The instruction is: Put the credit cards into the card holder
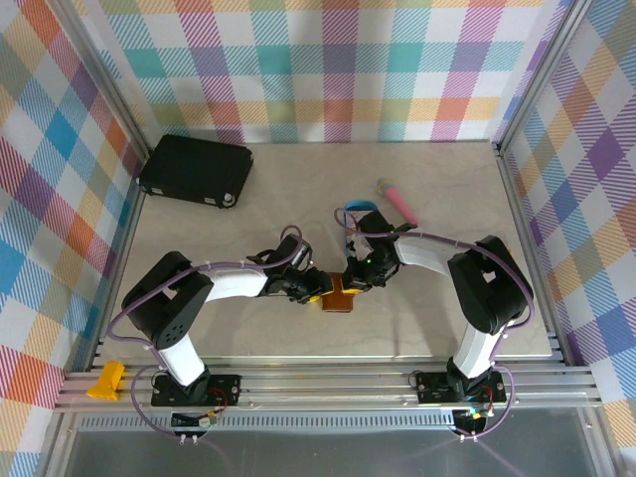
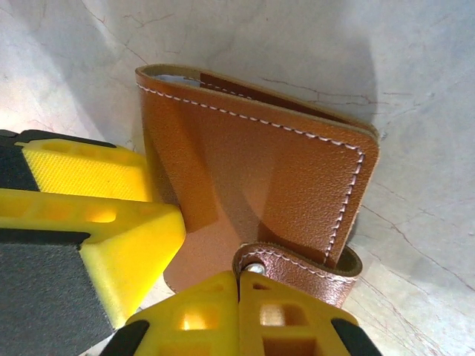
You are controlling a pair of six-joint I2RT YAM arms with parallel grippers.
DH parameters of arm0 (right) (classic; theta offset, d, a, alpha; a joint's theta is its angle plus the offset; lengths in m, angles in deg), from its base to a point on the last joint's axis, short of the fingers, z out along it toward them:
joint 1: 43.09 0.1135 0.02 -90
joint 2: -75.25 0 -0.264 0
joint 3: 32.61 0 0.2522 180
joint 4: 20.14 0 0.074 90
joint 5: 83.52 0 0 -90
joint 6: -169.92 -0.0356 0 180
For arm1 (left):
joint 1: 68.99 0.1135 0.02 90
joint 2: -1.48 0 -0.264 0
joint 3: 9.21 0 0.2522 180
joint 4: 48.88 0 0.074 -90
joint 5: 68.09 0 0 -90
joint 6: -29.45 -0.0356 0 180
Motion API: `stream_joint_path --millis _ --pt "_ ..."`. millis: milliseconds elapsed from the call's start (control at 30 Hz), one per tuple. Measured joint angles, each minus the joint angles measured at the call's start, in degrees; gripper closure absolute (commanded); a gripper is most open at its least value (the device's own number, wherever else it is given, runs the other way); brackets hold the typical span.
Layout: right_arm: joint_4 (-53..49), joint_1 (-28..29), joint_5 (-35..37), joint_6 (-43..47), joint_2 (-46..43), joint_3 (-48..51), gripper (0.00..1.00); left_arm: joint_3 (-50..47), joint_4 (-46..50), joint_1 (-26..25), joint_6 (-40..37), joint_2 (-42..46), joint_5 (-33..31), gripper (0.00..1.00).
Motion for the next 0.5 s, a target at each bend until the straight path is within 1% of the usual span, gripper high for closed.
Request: stream_joint_path --millis 167,500 --pt "-0.7 0.4 0.7 0.0 0.9 -1.0 1.00 0.0 -0.1 0.0 0.0 -0.1 0.2 0.63" --pt "-4.0 2.4 4.4 -0.3 2.4 -4.4 1.00 0.0 -0.3 0.4 0.0 -0.3 0.9 0.63"
